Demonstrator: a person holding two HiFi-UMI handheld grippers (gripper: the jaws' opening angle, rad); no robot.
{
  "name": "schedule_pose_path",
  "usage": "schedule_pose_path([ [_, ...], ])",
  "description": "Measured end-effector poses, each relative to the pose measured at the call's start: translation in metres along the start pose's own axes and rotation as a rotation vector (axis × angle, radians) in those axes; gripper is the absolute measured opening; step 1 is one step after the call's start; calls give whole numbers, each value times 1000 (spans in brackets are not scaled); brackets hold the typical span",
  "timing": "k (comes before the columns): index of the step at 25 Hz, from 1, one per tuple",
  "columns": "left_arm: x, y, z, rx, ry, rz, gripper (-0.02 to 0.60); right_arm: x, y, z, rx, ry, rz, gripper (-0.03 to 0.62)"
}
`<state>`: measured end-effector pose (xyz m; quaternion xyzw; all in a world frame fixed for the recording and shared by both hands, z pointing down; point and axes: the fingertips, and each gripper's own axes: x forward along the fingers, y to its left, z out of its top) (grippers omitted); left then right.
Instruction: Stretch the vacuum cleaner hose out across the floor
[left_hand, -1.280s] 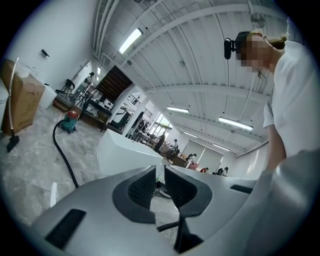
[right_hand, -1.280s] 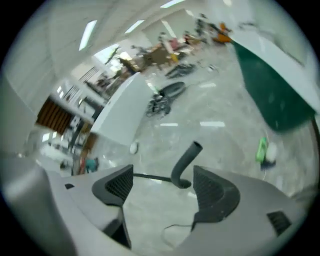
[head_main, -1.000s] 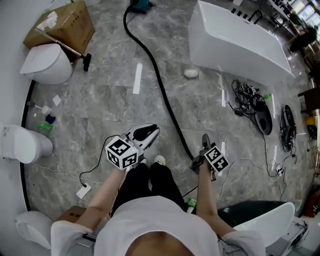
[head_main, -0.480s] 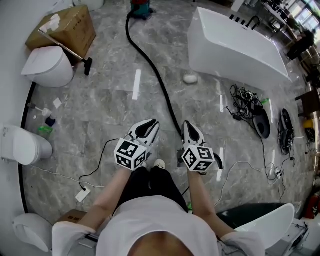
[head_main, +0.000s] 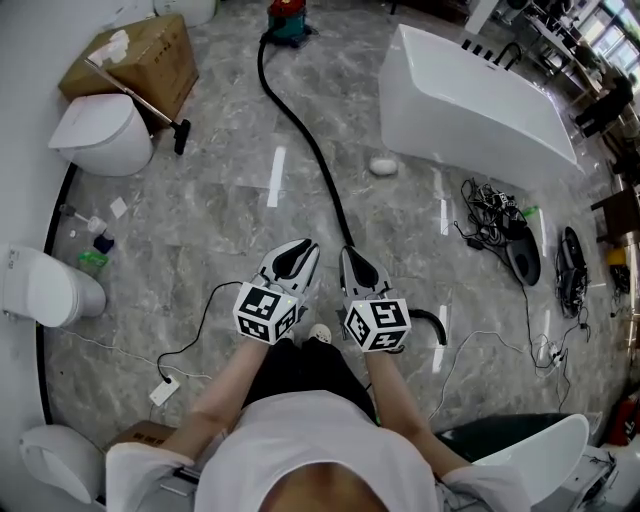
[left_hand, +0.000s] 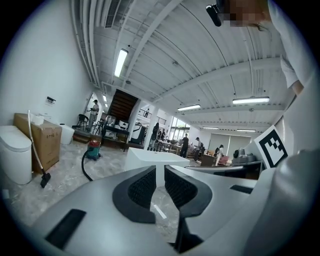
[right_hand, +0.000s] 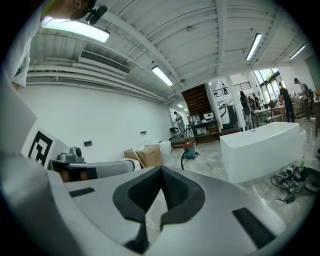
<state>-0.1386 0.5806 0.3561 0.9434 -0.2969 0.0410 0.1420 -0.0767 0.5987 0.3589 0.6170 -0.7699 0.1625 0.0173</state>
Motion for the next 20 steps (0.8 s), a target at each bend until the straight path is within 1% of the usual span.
schedule_pose_path([
  [9,-8,4,-1,-7,-4,16,60,4,5,0,-16,10,7,12],
  [20,-17,10,3,4,-11,21,60,5,17,-5,-33,28,11,12],
])
